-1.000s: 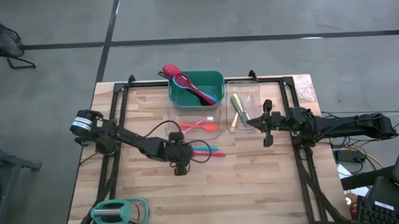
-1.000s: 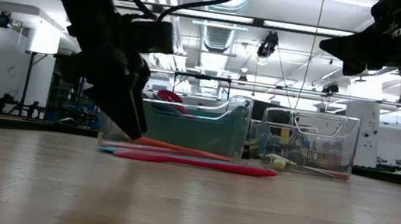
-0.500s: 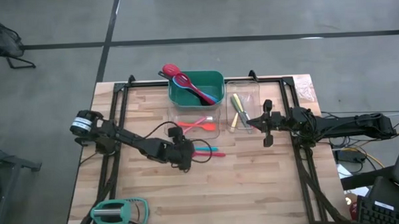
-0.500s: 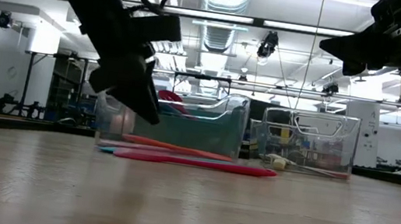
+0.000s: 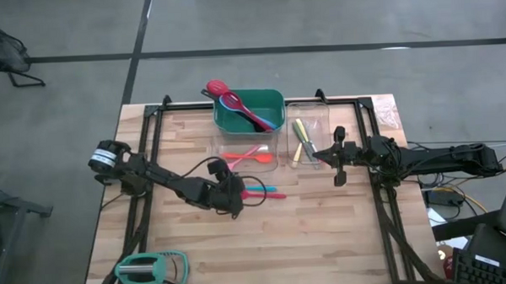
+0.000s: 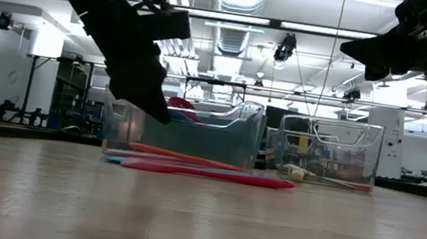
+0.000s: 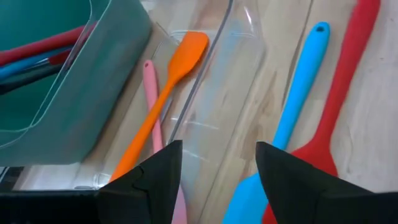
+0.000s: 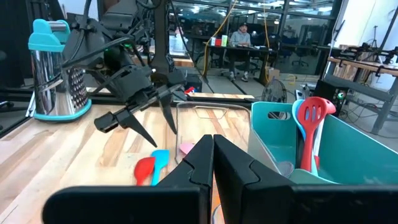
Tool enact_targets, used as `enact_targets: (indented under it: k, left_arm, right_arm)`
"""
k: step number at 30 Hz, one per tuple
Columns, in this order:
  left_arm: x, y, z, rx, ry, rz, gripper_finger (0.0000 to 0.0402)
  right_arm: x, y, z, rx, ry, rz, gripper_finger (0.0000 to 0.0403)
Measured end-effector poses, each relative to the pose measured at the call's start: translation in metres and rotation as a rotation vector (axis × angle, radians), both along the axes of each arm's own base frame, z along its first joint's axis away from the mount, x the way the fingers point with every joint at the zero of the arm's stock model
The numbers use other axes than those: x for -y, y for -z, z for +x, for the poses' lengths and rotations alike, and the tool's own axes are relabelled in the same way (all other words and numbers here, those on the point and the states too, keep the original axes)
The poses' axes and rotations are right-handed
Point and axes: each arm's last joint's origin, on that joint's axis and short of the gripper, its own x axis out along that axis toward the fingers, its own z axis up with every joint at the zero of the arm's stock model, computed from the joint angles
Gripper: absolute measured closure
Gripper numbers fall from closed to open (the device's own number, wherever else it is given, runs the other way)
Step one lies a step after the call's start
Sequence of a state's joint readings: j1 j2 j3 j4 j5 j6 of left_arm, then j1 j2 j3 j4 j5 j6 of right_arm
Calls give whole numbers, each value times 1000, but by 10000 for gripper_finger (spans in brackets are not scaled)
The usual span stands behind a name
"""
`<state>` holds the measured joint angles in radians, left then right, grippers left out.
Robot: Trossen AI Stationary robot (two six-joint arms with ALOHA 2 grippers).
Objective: Pick & Place Kitchen Items
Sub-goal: Adjust the colored spatulas
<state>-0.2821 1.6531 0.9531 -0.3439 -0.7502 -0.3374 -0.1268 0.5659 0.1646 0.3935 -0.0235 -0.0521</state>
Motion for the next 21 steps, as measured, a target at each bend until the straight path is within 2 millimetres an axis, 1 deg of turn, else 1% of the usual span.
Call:
enact_targets:
  k: [3,5,8,10,13,16,19,21]
  left_arm:
    - [-1,0,0,14,-15,-10,191]
    - [0,0,1,20,-10,-75,191]
    - [8,-1,4,-29,126,-252,191]
    - [17,-2,4,-49,213,-309,191]
    - [28,0,1,-53,282,-284,191]
    - [37,3,-1,-48,271,-226,191]
    - [40,13,1,-61,256,-212,191]
    - [38,21,3,-76,223,-222,191]
  right_arm:
    - [0,0,0,0,-1,0,394]
    - [0,0,0,0,0,0,394]
    - [0,0,0,0,0,0,394]
    - [0,0,0,0,0,0,394]
    - [0,0,0,0,0,0,394]
    - [0,0,0,-1,-1,0,394]
    - [0,0,0,-1,0,0,394]
    - [0,0,0,-1,-1,0,394]
